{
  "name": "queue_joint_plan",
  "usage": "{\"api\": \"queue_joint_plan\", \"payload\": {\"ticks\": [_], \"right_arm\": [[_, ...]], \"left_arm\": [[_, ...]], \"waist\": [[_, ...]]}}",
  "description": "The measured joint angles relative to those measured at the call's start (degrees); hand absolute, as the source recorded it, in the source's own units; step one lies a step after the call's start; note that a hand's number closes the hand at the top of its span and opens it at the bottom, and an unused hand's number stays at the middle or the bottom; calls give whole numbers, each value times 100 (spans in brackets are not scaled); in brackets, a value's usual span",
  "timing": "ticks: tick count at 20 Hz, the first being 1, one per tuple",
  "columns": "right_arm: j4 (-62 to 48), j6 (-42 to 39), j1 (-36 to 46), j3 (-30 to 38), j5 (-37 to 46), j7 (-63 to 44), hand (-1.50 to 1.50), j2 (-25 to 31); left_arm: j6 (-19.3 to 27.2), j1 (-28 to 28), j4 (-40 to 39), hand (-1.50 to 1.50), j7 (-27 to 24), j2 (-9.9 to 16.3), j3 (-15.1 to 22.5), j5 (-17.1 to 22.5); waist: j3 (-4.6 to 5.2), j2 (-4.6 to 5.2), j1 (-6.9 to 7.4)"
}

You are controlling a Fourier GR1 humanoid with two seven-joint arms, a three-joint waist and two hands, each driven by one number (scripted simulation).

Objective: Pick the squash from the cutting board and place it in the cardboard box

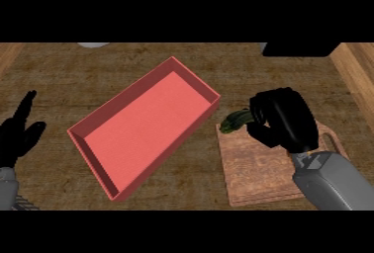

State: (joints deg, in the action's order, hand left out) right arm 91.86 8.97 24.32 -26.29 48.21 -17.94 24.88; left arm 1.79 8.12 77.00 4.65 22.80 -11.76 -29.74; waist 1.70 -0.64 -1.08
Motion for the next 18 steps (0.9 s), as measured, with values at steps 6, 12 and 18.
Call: {"api": "queue_joint_plan", "payload": {"ticks": [6,12,18], "right_arm": [[589,-629,606,-64,-223,-709,150,-612],[330,-734,1319,33,-310,-1359,150,-1484],[-619,-497,2126,183,-513,-1829,150,-2219]], "left_arm": [[-91,122,-74,0,-67,-80,0,33],[-108,229,-106,0,-65,-110,67,-8],[-119,193,-191,0,-125,-474,-134,438]], "waist": [[4,48,116],[14,91,225],[-41,116,354]]}}
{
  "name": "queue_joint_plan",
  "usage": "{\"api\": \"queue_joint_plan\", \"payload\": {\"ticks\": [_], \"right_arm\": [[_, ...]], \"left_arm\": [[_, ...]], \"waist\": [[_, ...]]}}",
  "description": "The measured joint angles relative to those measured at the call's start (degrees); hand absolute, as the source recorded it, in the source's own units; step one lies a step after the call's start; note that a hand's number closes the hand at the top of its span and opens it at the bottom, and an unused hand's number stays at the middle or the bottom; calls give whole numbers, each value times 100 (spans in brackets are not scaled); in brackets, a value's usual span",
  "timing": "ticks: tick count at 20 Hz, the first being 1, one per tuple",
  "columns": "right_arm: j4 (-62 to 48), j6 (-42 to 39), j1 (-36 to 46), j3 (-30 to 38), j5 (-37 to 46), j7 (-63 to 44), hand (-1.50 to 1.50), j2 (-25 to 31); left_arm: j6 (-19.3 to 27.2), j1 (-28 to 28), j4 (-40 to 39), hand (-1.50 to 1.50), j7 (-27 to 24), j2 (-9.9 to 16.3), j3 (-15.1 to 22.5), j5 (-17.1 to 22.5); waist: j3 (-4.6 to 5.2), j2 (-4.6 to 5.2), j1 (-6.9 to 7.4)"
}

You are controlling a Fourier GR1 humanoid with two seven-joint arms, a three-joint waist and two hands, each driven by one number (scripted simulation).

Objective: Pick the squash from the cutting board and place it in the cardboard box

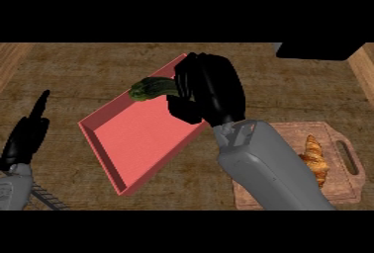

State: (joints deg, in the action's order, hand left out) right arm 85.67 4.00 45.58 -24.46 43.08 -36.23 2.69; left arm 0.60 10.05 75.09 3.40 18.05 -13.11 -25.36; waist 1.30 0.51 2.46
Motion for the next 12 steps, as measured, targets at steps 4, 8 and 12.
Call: {"api": "queue_joint_plan", "payload": {"ticks": [4,8,12], "right_arm": [[-1163,494,703,55,-412,71,150,-166],[-2376,1037,1382,-1,-859,306,150,-229],[-3499,1418,1952,-194,-1273,486,150,-253]], "left_arm": [[-75,67,4,0,18,-57,-60,261],[-64,115,-82,0,-71,-75,-70,413],[-58,201,-104,0,-54,-94,-52,492]], "waist": [[-64,21,65],[-92,34,102],[-95,50,164]]}}
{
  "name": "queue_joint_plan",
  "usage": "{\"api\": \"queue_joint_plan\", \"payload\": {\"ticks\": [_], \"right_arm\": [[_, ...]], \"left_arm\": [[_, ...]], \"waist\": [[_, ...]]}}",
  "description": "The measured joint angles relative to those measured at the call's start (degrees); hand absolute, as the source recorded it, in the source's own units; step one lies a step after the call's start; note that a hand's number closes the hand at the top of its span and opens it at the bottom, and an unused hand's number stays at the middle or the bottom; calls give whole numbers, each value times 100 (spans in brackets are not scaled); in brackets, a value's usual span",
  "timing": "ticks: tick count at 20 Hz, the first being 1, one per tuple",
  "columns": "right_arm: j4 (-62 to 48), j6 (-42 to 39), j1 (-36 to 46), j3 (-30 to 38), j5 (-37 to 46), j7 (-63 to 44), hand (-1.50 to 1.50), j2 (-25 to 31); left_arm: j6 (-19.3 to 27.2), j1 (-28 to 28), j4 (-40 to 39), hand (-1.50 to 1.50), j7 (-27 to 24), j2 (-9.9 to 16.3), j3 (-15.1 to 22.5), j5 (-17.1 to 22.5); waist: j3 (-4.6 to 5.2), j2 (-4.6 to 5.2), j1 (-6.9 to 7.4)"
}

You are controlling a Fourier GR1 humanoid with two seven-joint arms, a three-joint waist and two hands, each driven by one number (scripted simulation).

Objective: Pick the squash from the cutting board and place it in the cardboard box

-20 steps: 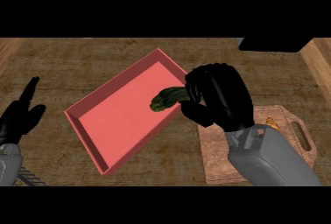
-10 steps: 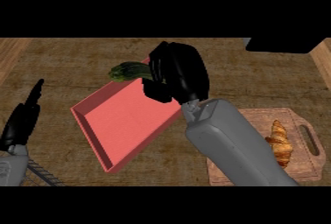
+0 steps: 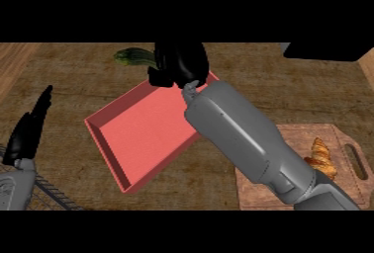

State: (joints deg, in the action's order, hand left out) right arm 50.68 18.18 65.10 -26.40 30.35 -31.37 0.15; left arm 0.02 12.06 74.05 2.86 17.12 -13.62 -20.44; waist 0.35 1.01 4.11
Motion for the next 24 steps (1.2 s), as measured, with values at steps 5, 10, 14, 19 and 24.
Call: {"api": "queue_joint_plan", "payload": {"ticks": [5,10,14,19,24], "right_arm": [[-969,502,271,-110,-589,52,-150,-9],[-1516,796,392,-230,-1317,218,-150,-14],[-1724,1134,416,-357,-1740,629,-150,-15],[-1746,1829,391,-374,-2107,1335,-150,-15],[-1658,2379,358,1,-2619,2040,-150,-16]], "left_arm": [[2,134,-30,0,-11,-17,83,34],[21,281,-87,0,-29,-52,167,40],[13,326,-118,0,-27,-59,197,45],[32,306,-141,0,-45,-45,148,68],[86,131,-68,0,-2,-13,83,93]], "waist": [[-2,39,129],[-4,79,273],[-4,88,315],[-25,72,267],[-32,28,120]]}}
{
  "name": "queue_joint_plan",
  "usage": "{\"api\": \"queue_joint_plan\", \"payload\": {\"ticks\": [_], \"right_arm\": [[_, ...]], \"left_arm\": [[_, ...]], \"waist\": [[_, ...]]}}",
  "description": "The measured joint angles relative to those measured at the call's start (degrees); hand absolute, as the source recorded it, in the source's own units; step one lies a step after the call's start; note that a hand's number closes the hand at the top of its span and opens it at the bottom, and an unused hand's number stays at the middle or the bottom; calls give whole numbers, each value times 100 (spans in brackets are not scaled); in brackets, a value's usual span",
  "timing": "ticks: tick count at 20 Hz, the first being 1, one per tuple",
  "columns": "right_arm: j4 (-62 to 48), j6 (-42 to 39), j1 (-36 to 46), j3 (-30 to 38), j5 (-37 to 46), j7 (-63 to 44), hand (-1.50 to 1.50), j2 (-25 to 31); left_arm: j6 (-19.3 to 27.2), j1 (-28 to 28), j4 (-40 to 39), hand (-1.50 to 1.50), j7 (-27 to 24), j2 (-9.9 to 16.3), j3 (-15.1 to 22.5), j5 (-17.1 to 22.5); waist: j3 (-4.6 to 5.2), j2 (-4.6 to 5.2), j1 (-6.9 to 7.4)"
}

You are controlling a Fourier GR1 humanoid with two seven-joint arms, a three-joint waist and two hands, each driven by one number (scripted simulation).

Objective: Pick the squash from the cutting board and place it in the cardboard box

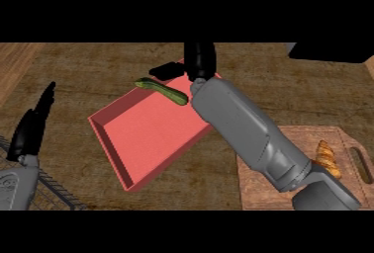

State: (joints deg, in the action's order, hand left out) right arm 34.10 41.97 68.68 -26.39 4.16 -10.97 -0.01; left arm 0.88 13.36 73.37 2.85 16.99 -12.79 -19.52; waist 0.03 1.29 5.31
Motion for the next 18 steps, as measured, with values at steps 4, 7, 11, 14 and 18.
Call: {"api": "queue_joint_plan", "payload": {"ticks": [4,7,11,14,18], "right_arm": [[79,11,-127,447,-391,675,-150,31],[262,-171,-324,731,-548,983,-150,133],[694,-425,-768,943,-631,1060,-150,476],[1097,-635,-1249,1052,-667,1126,-150,803],[1850,-1123,-1933,1155,-734,1081,-150,1465]], "left_arm": [[-13,-210,151,0,-14,35,-109,58],[11,-366,205,0,-14,67,-180,86],[27,-490,192,0,-47,82,-267,142],[62,-574,200,0,-94,94,-276,149],[64,-669,155,0,-168,89,-302,174]], "waist": [[-1,-41,-178],[-3,-83,-324],[-1,-121,-463],[-9,-139,-521],[-10,-155,-591]]}}
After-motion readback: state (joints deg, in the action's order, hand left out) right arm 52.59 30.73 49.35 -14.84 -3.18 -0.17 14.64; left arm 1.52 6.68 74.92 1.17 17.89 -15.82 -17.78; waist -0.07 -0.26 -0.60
